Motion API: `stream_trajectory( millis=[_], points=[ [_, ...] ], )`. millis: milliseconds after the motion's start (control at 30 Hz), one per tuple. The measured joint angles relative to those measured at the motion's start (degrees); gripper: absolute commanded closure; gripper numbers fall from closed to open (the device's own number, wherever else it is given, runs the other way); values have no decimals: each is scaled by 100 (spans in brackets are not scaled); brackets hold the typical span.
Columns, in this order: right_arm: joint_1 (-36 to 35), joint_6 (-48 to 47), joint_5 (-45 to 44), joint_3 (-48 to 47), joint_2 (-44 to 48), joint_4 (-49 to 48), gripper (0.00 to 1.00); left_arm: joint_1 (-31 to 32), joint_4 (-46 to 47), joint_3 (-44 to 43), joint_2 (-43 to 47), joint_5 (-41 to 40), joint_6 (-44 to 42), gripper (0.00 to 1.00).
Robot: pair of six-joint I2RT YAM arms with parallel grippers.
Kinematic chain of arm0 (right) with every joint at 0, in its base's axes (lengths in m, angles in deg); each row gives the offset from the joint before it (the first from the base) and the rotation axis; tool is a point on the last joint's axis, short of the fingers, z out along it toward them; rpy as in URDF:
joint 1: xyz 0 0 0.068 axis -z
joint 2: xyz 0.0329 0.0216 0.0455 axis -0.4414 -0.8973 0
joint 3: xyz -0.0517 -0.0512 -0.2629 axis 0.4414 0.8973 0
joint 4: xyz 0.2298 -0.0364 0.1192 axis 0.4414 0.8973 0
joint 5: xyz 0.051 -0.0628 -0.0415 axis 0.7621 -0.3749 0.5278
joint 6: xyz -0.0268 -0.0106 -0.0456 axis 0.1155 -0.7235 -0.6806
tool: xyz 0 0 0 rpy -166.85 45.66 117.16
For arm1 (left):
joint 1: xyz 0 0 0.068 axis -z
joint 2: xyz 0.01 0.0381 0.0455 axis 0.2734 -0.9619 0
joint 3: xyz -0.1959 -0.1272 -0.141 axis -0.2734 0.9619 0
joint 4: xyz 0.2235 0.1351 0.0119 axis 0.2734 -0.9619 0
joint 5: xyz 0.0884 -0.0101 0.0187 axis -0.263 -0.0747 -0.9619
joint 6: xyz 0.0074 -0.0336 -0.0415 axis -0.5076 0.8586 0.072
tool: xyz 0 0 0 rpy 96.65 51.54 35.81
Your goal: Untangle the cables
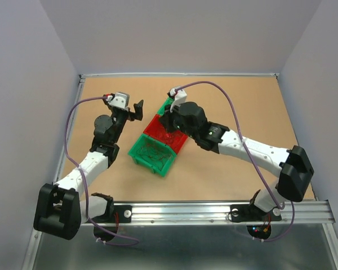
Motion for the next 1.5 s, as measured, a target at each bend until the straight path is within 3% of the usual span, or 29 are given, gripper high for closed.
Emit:
stream_trajectory(
  millis=[333,733,1000,1300,1400,1500],
  points=[
    [450,-426,1209,-1237,-1292,-227,99,-229,236,0,11,48,382,1],
    [1349,-258,2400,-1082,-3132,-822,99,-229,334,2,11,50,396,1],
    [1305,-463,2391,-592,-3248,-1912,97,-229,470,2,9,72,393,1],
    [1250,-643,2076,-466,-3082,-1766,70,-229,531,2,-42,74,365,1],
    [1226,-715,1952,-385,-2809,-1447,52,-229,533,2,-55,74,343,1],
    [1169,-820,1864,-385,-2444,-1279,39,-229,535,2,-57,74,326,1]
  ],
)
